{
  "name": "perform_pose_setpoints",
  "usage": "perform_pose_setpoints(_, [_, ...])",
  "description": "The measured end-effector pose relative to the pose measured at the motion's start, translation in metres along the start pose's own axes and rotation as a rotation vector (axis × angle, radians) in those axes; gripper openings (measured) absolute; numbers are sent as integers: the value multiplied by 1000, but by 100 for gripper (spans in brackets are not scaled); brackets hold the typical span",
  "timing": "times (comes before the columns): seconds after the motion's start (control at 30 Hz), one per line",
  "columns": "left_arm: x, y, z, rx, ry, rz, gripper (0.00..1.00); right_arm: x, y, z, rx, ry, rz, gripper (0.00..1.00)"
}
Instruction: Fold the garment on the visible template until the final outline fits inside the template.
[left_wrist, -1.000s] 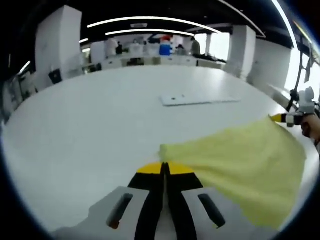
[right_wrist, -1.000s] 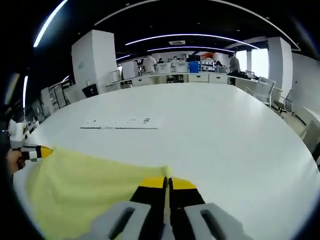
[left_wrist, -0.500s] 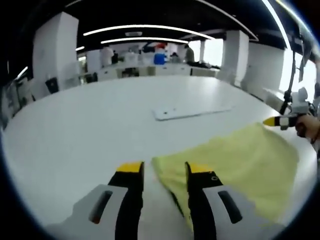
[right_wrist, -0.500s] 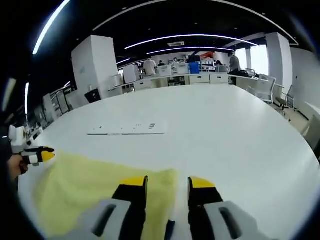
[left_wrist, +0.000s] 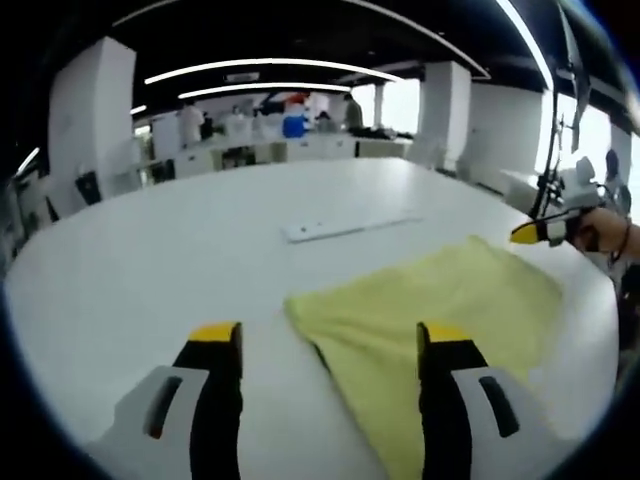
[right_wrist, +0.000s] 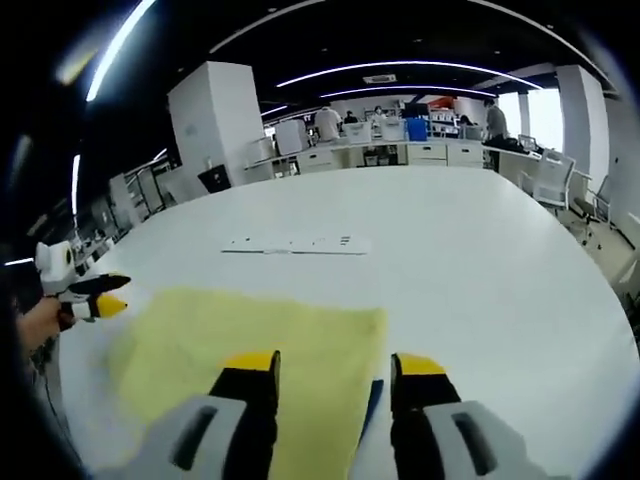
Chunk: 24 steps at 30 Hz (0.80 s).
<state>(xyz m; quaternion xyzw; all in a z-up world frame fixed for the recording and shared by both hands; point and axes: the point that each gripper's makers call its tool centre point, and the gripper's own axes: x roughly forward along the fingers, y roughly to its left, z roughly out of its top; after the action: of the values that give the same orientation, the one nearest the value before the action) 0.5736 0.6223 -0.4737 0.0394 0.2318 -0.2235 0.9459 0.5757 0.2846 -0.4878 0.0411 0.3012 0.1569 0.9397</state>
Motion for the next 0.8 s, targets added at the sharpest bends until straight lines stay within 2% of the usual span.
perform_pose_setpoints(0.17, [-15,-7,1,7,-18,-20,78,-21,15,-5,-3,-3,35,49])
perform_pose_setpoints(0.27, [-19,-8,-2,24,-16,-30,81,-26,18,-8,-11,-1,49,55])
perform_pose_setpoints(0.37, [-29,-15,-6,49,-24,-42,83,-34,20,-12,-13,-2,53,60])
perform_pose_setpoints(0.5, [-37,-21,-13,40,-25,-71,84,-46,24,-22,-11,8,68,63])
perform_pose_setpoints(0.7, [-45,-26,-29,43,5,-91,81,-60,22,-36,-7,12,75,60])
perform_pose_setpoints(0.8, [-49,-27,-37,38,20,-97,78,-64,20,-43,-13,18,75,54])
